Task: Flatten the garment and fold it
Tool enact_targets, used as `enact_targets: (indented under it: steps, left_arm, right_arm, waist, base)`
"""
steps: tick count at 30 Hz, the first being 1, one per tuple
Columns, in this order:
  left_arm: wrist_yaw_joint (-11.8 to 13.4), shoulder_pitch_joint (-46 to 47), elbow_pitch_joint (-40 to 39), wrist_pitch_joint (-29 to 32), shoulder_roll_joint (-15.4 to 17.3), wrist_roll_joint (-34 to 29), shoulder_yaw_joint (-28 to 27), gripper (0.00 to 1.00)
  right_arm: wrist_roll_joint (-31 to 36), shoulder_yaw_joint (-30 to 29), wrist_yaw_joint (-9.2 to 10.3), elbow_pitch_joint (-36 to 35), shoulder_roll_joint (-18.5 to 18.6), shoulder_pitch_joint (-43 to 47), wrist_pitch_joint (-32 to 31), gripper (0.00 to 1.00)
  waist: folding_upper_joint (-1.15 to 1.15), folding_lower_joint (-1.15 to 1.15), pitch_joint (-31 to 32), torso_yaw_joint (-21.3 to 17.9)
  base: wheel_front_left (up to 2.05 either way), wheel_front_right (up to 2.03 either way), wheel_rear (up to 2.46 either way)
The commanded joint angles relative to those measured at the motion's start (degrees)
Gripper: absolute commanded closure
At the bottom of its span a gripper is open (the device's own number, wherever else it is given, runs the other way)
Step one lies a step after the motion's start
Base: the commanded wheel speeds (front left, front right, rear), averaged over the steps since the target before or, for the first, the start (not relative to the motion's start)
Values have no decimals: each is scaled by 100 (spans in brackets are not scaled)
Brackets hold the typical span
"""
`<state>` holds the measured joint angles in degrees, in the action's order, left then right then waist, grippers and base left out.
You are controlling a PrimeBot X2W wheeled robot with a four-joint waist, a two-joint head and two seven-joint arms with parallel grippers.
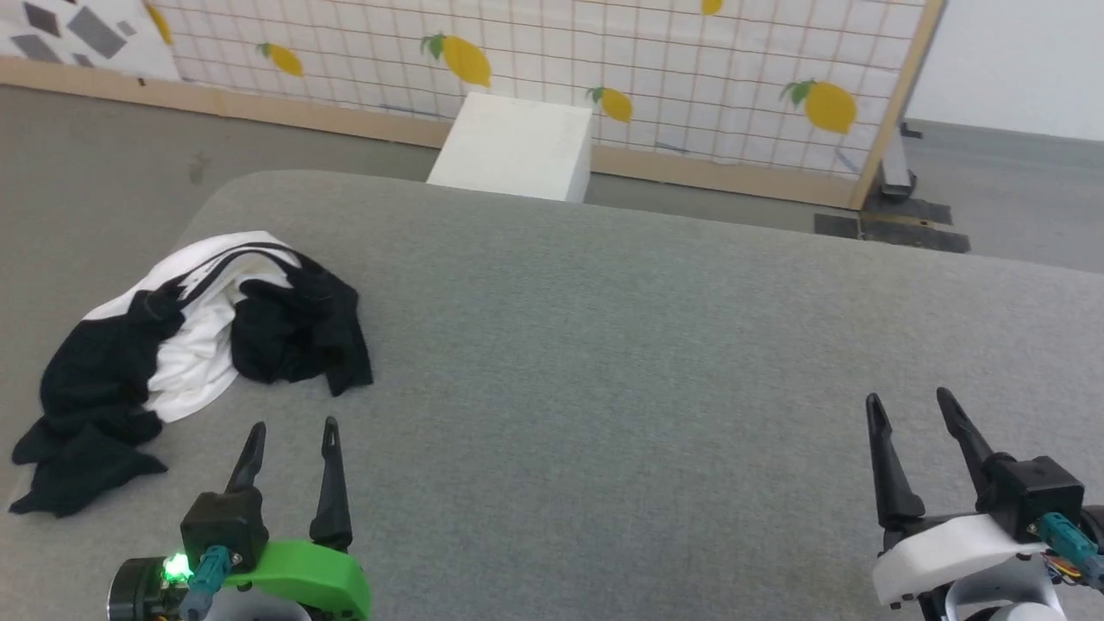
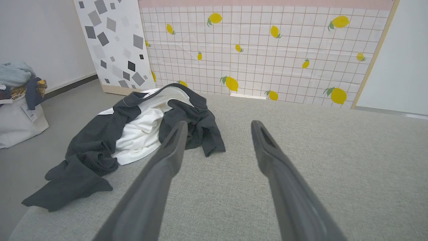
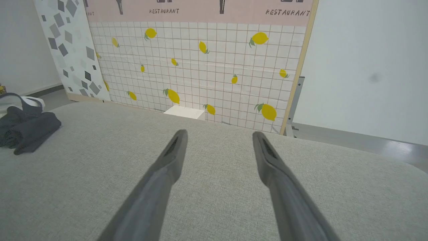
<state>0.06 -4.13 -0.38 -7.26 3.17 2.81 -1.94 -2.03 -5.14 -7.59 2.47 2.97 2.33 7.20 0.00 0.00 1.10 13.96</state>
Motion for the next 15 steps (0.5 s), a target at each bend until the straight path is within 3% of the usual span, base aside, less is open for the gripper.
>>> enact_targets:
  steps: [1,15]
  left_arm:
    - [10,-72,20,-69,-15,69,-27,0]
    - [-3,-266,19,-304,-20,180,-26,0]
  right_arm:
    - [-27,33,5,34,-5,-11,71,0]
    - [-74,469,7,304,-7,-132,307,0]
  waist:
    - [0,0,15,132]
    - [0,0,64,1184]
  base:
    - [0,0,0]
    - [0,0,0]
